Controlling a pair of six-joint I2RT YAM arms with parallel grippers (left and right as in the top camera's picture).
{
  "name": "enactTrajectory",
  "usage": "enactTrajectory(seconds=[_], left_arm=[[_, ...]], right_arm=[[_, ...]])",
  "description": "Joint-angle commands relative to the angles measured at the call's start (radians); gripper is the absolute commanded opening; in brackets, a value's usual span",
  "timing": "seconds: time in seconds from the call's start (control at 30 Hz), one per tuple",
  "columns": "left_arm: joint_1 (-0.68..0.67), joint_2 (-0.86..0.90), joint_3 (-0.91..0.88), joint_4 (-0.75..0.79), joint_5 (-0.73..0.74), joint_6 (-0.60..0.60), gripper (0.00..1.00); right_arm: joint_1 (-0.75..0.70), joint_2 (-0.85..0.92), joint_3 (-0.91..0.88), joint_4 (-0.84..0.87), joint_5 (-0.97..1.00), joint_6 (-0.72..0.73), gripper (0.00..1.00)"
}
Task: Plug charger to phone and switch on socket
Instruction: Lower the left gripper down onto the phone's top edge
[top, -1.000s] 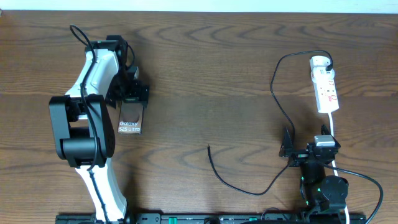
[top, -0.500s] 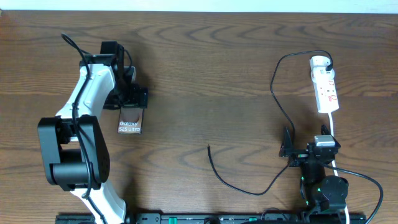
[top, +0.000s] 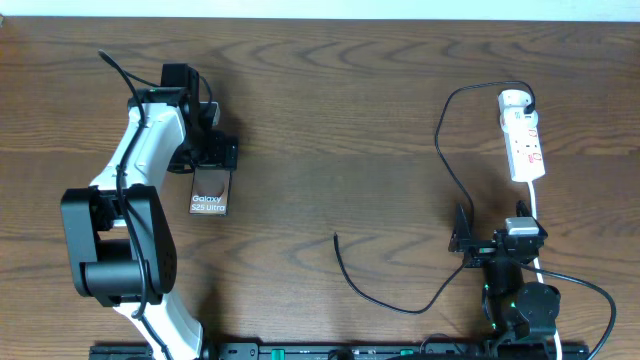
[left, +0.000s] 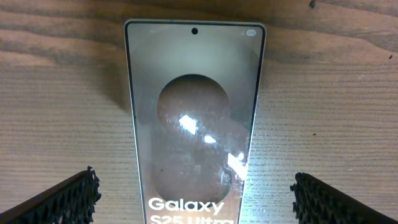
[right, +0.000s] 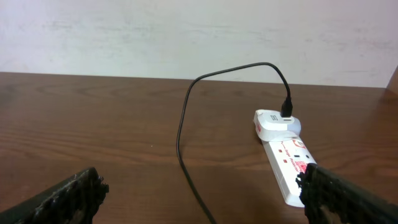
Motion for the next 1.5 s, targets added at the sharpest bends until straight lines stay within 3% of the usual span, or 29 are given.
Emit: enactTrajectory(seconds=[0.0, 1.47], left_arm=[[0.002, 0.0, -0.007, 0.006, -0.005, 0.029, 0.98], [0.002, 0.047, -0.118, 0.114, -0.006, 0.029, 0.98]], right_arm=[[0.008, -0.005, -0.001, -0.004, 0.012, 0.011, 0.99], [0.008, -0.005, -0.001, -0.004, 0.012, 0.011, 0.99]])
